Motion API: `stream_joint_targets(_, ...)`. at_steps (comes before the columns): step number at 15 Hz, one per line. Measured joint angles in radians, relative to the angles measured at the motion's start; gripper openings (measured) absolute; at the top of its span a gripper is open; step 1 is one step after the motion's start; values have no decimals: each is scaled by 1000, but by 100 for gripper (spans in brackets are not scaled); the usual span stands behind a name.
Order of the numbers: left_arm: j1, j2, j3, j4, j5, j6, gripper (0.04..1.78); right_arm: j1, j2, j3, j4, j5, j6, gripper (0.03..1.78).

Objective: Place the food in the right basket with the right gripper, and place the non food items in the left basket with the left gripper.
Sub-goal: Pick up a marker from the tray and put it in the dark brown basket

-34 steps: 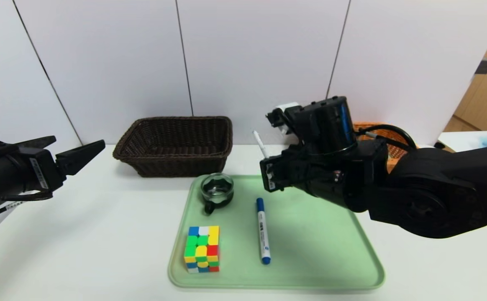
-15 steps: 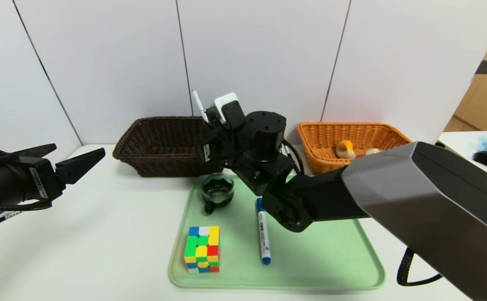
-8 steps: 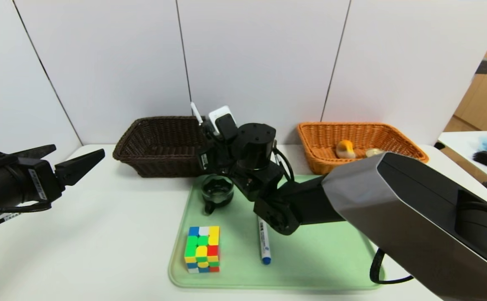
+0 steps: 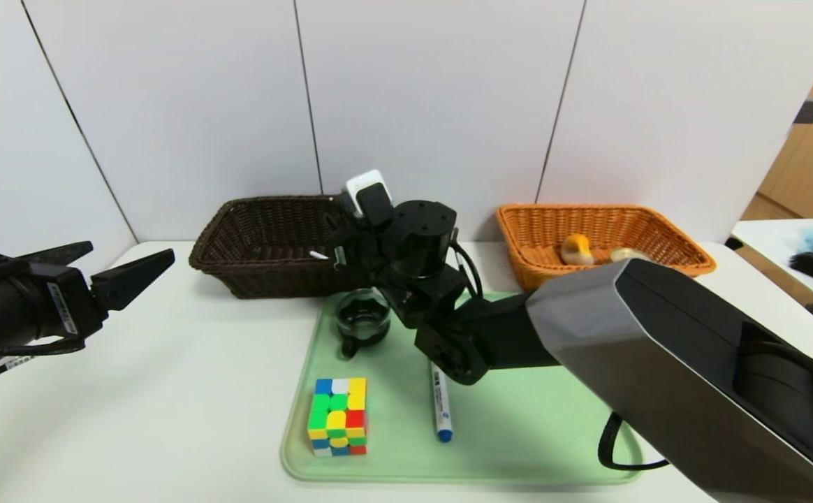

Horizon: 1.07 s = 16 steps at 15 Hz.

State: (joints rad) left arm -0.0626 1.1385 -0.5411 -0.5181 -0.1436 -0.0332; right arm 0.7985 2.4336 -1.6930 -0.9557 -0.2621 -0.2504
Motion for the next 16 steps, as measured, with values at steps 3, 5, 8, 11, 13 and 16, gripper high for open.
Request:
stream_joint_targets(3,0,0,2,0,0,0,169,-17,11,-79,8,-3,-5,125)
stream_joint_targets(5,0,0,3,0,0,0,169,-49,4,-118,15,-22,-33,136)
stream_joint_targets(8,0,-1,3,0,0,-2,169,-118,-50,-99,23,-55,-76,147)
stream_joint_targets(11,0,-4,9,0,1,-2,169,-170,-153,47,30,-80,-79,154)
stream_joint_targets(13,0,-4,9,0,0,-2,169,-189,-246,161,74,-108,-74,158)
stream_joint_targets(16,0,-4,9,0,0,-2,169,-174,-384,294,225,-142,-25,162)
